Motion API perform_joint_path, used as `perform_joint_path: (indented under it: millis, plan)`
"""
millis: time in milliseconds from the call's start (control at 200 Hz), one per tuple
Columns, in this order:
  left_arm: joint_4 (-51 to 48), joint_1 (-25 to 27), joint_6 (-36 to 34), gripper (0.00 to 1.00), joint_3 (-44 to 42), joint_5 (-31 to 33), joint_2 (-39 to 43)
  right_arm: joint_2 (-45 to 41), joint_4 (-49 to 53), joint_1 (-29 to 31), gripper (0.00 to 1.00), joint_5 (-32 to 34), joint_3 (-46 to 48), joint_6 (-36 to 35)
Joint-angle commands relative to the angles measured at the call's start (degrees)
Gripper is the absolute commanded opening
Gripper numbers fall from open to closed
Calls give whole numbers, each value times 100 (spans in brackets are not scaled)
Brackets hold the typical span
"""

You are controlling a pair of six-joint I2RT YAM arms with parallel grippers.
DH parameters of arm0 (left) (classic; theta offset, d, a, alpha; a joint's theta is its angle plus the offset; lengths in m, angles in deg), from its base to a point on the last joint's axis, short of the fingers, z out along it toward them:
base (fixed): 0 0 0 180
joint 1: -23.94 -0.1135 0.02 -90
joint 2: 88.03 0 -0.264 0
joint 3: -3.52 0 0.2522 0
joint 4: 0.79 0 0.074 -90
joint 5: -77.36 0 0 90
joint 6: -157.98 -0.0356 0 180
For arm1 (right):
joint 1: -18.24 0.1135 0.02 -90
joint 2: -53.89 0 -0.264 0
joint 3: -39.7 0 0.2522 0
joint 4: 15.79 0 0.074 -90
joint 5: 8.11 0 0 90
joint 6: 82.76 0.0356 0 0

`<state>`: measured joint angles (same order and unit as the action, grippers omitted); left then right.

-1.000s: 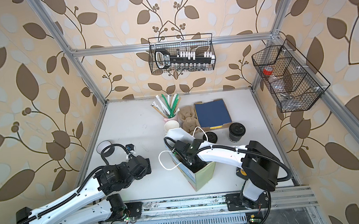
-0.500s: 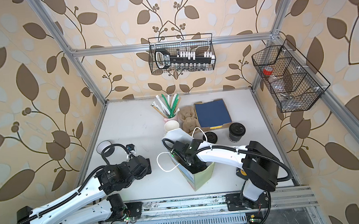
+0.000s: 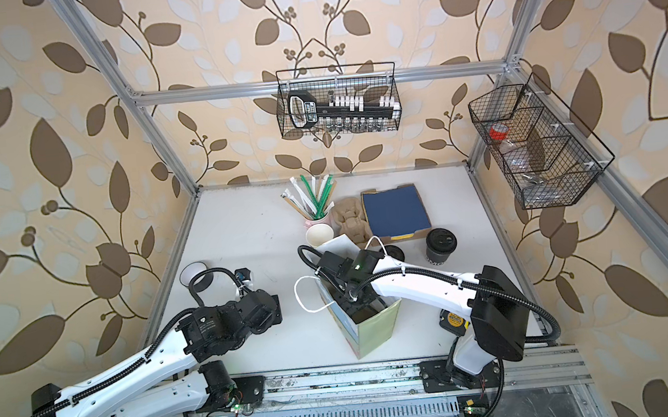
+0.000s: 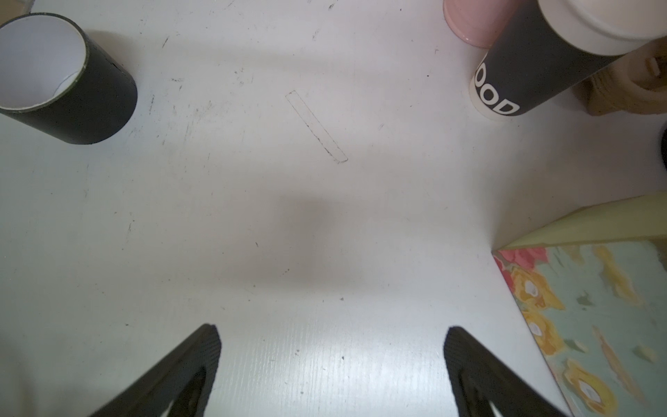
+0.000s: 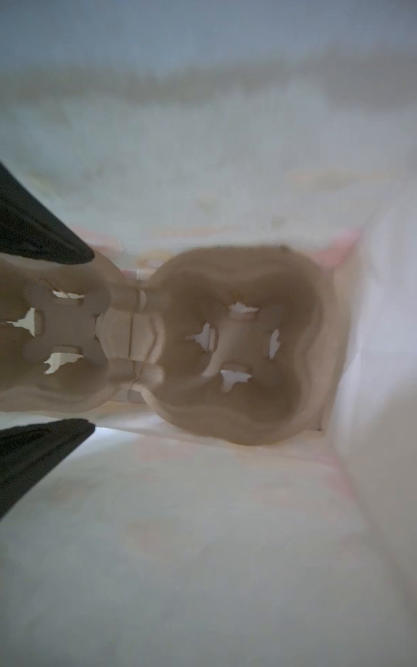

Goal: Pack the takeout coffee

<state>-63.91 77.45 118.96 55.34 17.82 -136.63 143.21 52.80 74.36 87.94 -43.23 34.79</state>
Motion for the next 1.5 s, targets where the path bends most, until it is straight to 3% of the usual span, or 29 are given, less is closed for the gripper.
perform_joint_path:
  millis: [0, 520, 800, 1025, 1160, 1285, 1375, 1444, 1494]
  plan:
    - [-21, -78, -18, 99, 109, 209, -4, -96, 229, -17, 69, 162, -372, -35]
    - [-21, -78, -9, 99, 94, 198, 57, -261, 746, 19, 72, 540, -1559, -8]
    - [18, -78, -18, 99, 100, 134, 87, -545, 1112, -44, 81, 569, -2209, -215]
    - [181, -96, -110, 99, 139, -159, 207, -753, 1244, -109, 83, 243, -2956, -551]
    - [169, -105, -139, 99, 261, -393, 379, -912, 1523, -136, 82, 402, -3585, -597]
    - [112, -105, -159, 99, 470, -679, 571, -1281, 1746, -536, 81, 664, -3889, -508]
    - [69, -103, -159, 99, 641, -1004, 718, -1614, 1908, -1252, 82, 801, -3770, -451]
    - [67, -104, -159, 99, 715, -1134, 835, -2016, 1595, -1954, 83, 352, -3201, -507]
    - [67, -102, -159, 99, 798, -1203, 832, -2279, 1159, -2340, 82, -353, -2603, -576]
